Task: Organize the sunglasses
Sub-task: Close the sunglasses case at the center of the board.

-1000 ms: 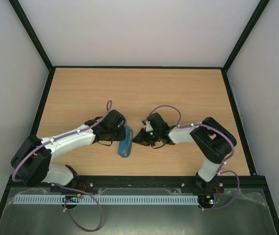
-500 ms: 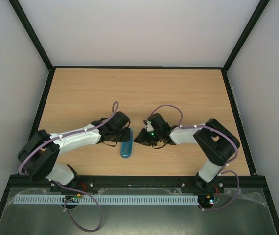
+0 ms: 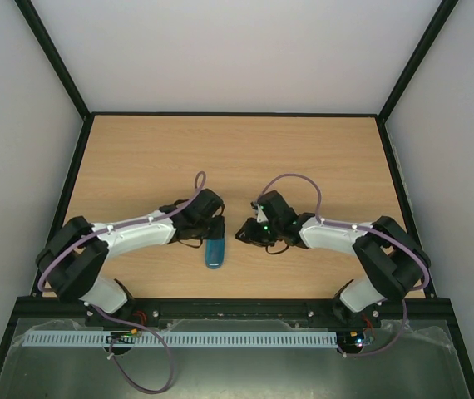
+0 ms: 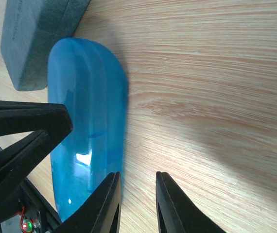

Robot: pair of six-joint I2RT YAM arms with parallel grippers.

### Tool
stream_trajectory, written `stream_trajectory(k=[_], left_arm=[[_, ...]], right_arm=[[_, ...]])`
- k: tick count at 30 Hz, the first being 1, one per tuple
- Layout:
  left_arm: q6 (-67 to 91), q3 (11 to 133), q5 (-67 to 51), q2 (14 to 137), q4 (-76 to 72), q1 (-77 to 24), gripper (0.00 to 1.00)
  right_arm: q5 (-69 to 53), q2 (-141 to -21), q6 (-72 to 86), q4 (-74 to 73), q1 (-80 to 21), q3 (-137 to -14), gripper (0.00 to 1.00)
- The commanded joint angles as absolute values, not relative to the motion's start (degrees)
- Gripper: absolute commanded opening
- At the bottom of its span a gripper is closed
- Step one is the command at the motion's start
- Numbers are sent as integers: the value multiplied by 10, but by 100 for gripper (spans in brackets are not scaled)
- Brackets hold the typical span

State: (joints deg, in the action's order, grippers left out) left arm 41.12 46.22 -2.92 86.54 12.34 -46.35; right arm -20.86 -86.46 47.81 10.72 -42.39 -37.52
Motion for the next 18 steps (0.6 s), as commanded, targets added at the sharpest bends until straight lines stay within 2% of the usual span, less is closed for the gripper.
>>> stream_trajectory(k=[1, 6, 7, 12, 18], left_arm=[[410, 459, -1, 830, 201, -466, 9], [415, 488, 46, 753, 272, -463, 29], [417, 485, 48, 739, 281, -459, 30], [422, 434, 46, 683, 284, -435, 30], [432, 402, 16, 677, 251, -432, 25]], right_arm=[[-203, -849, 458, 66, -426, -385, 22], [-224, -843, 438, 58, -430, -384, 24], [-226, -842, 434, 57, -435, -383, 24], [-202, -829, 436, 52, -473, -377, 23], [-174, -785, 416, 10, -483, -402, 24]])
